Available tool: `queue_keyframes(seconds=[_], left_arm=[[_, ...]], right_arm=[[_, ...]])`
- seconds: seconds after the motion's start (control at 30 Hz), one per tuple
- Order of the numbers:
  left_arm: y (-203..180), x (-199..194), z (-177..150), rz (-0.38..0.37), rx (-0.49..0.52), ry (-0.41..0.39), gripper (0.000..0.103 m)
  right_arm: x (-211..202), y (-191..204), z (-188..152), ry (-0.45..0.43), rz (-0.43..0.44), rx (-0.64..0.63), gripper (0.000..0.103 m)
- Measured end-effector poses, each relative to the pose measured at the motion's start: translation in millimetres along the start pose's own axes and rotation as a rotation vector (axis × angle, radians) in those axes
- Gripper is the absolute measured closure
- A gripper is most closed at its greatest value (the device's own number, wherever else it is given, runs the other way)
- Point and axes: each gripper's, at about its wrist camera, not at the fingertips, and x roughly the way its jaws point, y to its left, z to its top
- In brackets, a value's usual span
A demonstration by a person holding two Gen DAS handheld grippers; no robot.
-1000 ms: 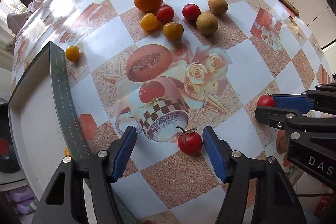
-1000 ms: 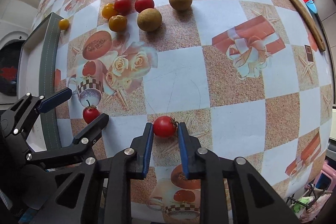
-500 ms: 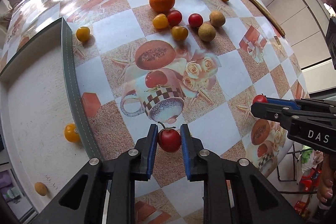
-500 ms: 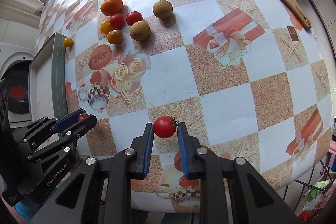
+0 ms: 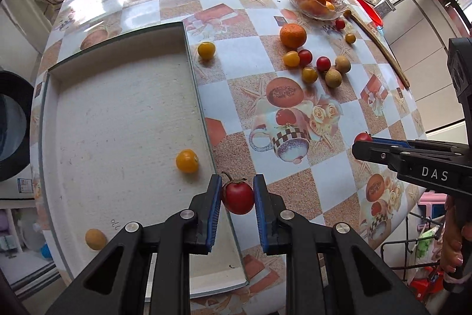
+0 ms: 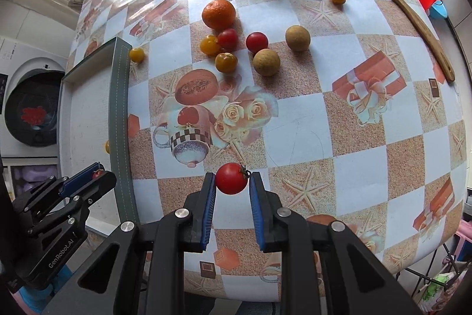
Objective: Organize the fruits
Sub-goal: 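Carry both red cherry tomatoes over the tray and open both tools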
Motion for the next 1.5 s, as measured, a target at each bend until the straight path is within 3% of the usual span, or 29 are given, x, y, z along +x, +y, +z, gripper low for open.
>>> queue_keyframes(seconds=[0.37,0.7,1.27,1.33,1.37,1.43,1.5], left_arm=[[88,-12,0,0.097,-0.171,-0.041,0.080],[130,8,14,0.152,-0.211,-0.035,0.080],[140,38,14,0.199,-0.190,0.026,0.078],[139,38,15,0.230,-0.182,0.025,0.049],[139,37,15,0.235,-0.186,0.016,0.018],[139,31,14,0.246,-0.186,-0.023,0.014],[140,30,14,0.245,-0.178,-0.009,0.014]], right_arm=[[16,92,30,0.000,0.027,-0.156,0.078],[53,169,66,0.026,0.034,-0.260,0.078],[103,188,86,0.062,-0.037,-0.259,0.077],[104,194,87,0.058,-0.053,-0.275,0.077],[105,195,87,0.059,-0.057,-0.283,0.075],[105,196,87,0.066,-0.041,-0.283,0.069],[105,198,89,0.070,-0.027,-0.279,0.056]])
